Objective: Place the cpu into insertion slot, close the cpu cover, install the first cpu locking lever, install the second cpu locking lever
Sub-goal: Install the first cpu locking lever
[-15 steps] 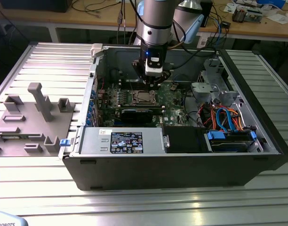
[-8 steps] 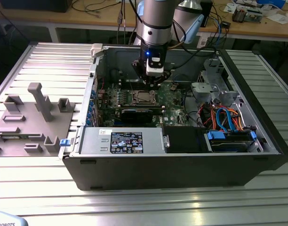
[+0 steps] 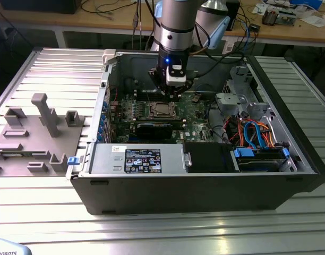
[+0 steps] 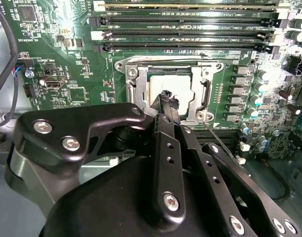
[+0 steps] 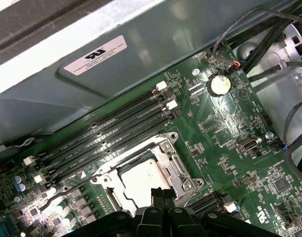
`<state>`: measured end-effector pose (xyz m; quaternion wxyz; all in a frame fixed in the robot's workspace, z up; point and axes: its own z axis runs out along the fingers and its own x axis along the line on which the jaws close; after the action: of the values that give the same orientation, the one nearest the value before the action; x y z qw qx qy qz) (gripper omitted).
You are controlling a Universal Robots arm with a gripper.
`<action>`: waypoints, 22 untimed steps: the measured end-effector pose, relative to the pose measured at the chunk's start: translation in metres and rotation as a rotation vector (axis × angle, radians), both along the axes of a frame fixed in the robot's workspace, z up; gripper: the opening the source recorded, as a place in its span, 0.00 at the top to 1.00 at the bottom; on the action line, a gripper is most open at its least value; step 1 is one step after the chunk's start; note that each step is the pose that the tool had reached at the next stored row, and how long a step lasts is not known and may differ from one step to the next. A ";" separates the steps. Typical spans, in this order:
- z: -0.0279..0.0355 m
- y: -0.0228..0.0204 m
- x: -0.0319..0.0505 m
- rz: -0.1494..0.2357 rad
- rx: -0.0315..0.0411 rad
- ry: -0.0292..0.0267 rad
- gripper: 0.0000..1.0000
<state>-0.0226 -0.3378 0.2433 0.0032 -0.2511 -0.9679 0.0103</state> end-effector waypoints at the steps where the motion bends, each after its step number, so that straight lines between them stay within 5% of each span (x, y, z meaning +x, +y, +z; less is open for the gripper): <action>1: 0.0000 0.0000 0.0000 0.003 0.0000 0.0000 0.89; 19: 0.0000 0.0000 0.0000 0.059 -0.0002 0.0000 0.89; 22: 0.0000 0.0000 0.0000 0.124 -0.0003 0.0000 0.89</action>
<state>-0.0226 -0.3378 0.2433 0.0025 -0.1905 -0.9816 0.0106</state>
